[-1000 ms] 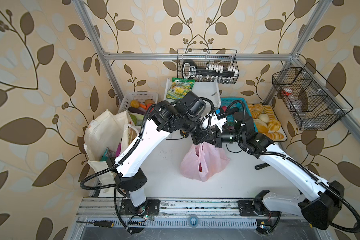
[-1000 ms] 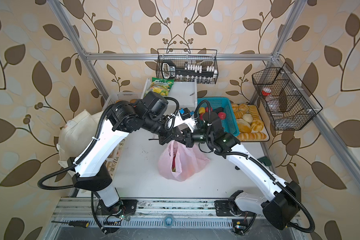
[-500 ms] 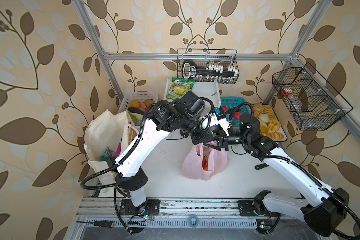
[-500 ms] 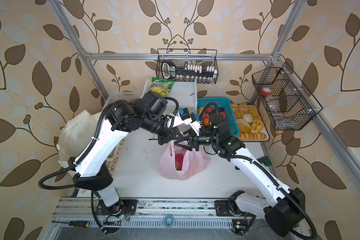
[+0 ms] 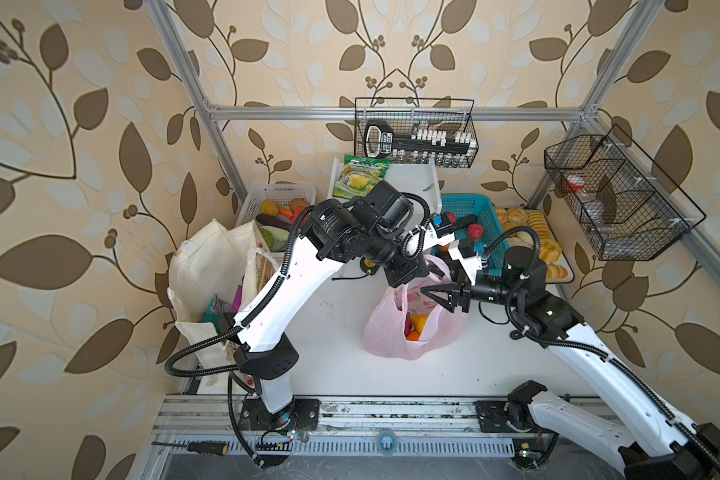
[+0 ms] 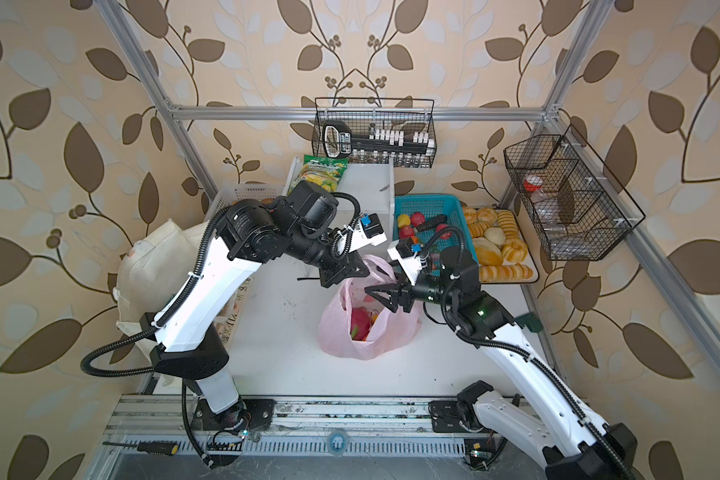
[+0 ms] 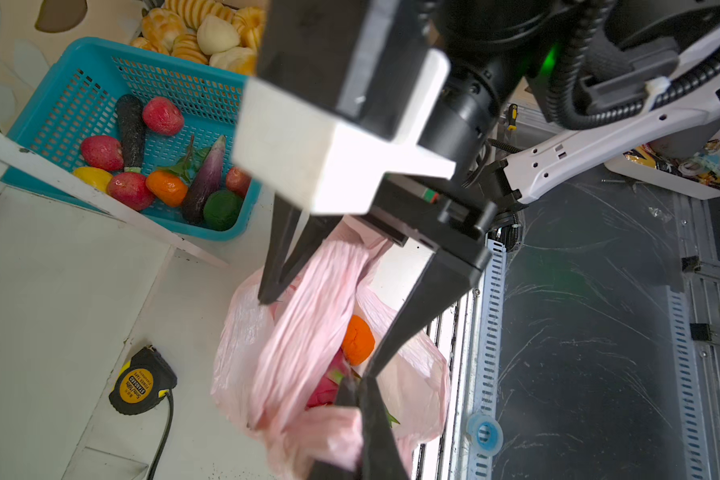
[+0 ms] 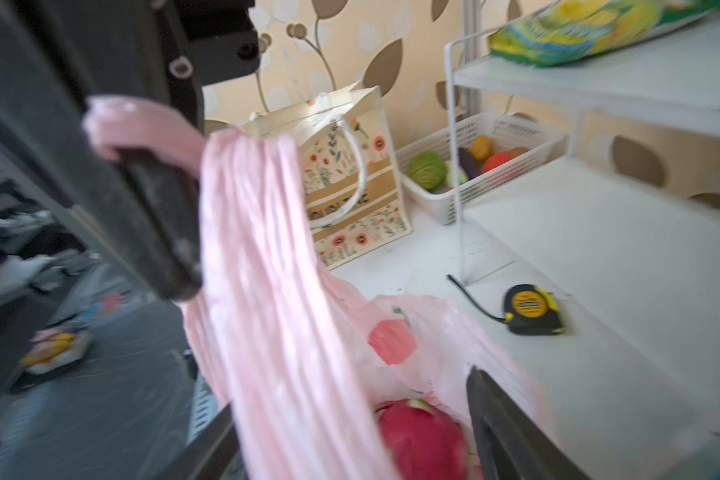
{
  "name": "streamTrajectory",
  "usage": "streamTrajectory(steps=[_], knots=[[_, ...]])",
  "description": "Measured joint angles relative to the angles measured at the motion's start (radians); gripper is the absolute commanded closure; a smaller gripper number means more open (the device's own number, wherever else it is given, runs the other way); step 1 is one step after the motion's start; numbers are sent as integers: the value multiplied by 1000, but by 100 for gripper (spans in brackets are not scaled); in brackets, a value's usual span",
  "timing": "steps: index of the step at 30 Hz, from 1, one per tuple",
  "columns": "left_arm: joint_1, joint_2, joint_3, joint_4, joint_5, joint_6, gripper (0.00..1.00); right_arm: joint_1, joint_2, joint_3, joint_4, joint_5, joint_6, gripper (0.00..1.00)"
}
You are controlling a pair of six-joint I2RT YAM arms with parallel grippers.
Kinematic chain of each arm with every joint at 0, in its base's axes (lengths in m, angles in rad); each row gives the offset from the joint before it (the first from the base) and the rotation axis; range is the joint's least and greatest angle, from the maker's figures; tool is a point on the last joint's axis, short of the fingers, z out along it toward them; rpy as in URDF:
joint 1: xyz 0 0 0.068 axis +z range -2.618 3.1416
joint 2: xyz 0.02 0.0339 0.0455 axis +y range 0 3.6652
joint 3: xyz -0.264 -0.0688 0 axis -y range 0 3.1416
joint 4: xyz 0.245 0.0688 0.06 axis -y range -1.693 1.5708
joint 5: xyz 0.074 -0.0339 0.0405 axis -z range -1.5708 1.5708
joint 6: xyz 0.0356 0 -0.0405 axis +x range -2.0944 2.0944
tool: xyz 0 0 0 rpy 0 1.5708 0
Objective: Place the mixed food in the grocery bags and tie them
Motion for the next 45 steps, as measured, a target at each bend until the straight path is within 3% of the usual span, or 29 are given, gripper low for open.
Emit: streamTrajectory(steps=[5,10,13,15,18,21,26,32,38,45], knots=[[0,0,0,0,1,-2,100,8,-117,-81,11,192,-160,25],[0,0,0,0,3,-2,100,3,-171,-112,-5,252,-266,25],[0,0,0,0,5,-2,100,-15,-193,-117,-18,245,-298,31],[0,0,0,0,6,-2,100,-32,-209,-127,-16,223,-296,38],[0,0,0,0,7,-2,100,-57,-211,-131,-9,170,-261,62],[0,0,0,0,9,-2,100,-68,-185,-131,14,118,-216,79],[0,0,0,-1,39,-1,100,-69,-98,-123,47,40,-116,91],[-6,9,5,-2,122,0,100,-47,30,-47,100,-23,41,92],[-15,66,31,0,215,-1,100,24,105,14,127,-114,91,89],[-15,77,39,-2,215,-1,100,16,113,43,88,-283,84,84]])
